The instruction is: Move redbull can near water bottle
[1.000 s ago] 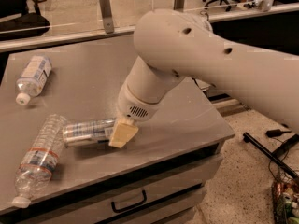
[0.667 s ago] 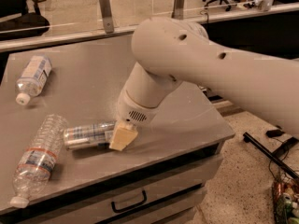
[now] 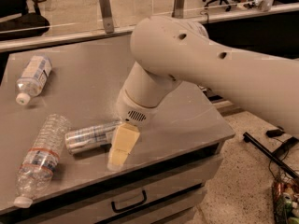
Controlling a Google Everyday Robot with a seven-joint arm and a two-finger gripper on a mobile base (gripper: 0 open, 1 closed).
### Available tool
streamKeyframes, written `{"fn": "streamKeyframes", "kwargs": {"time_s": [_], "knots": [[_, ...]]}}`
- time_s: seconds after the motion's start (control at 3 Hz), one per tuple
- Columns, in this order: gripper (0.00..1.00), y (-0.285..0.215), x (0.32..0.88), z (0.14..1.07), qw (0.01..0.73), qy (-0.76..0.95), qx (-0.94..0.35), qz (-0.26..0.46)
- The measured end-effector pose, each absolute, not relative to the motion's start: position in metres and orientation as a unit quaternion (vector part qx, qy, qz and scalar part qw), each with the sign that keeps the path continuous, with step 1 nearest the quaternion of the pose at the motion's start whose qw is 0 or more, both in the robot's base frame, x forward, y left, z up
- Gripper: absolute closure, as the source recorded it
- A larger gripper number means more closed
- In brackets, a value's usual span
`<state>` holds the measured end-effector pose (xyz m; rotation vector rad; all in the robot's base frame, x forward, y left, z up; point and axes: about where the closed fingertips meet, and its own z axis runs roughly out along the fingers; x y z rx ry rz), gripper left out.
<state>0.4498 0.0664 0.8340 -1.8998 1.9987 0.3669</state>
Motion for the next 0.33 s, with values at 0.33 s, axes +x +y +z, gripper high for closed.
{"fn": "streamKeyframes", "kwargs": {"time_s": [0.33], "knots": [[0.0, 0.0664, 0.4497, 0.834, 0.179, 0.707, -0.672, 0.13]]}}
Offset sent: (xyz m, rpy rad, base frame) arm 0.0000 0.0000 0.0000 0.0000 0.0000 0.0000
